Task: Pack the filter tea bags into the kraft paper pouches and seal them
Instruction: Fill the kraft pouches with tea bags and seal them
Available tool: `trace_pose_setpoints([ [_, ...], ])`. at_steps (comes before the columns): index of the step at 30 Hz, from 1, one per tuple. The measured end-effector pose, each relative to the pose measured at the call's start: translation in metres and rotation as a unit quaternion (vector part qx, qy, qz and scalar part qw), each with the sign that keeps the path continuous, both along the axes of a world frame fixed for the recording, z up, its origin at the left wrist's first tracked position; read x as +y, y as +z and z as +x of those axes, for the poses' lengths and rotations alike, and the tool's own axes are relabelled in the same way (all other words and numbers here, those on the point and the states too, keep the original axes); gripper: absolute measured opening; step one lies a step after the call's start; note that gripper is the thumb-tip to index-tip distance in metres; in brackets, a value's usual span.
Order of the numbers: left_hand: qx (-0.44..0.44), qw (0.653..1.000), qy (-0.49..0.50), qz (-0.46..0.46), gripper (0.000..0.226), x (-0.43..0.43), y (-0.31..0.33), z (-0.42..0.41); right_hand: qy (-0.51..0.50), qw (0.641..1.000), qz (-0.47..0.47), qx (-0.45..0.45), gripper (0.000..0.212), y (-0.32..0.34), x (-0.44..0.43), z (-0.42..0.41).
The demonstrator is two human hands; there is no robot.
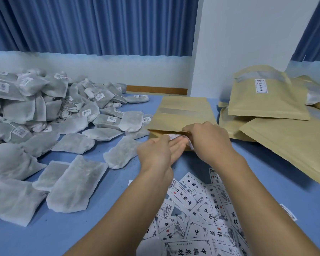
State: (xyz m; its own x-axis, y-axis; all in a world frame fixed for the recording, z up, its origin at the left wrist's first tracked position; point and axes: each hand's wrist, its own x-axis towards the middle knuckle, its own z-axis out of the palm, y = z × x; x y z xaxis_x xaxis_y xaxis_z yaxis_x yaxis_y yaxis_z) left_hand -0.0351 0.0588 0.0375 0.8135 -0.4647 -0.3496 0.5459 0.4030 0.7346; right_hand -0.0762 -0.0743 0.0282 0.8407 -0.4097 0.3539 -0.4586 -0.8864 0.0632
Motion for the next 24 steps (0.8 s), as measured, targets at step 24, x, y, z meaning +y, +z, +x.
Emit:
trace_pose_setpoints([
  [24, -0.145, 0.962, -0.17, 0.157, 0.023, -0.09, 0.013, 0.067, 0.035, 0.982, 0.081, -0.169, 0.061, 0.023, 0.006, 0.007],
])
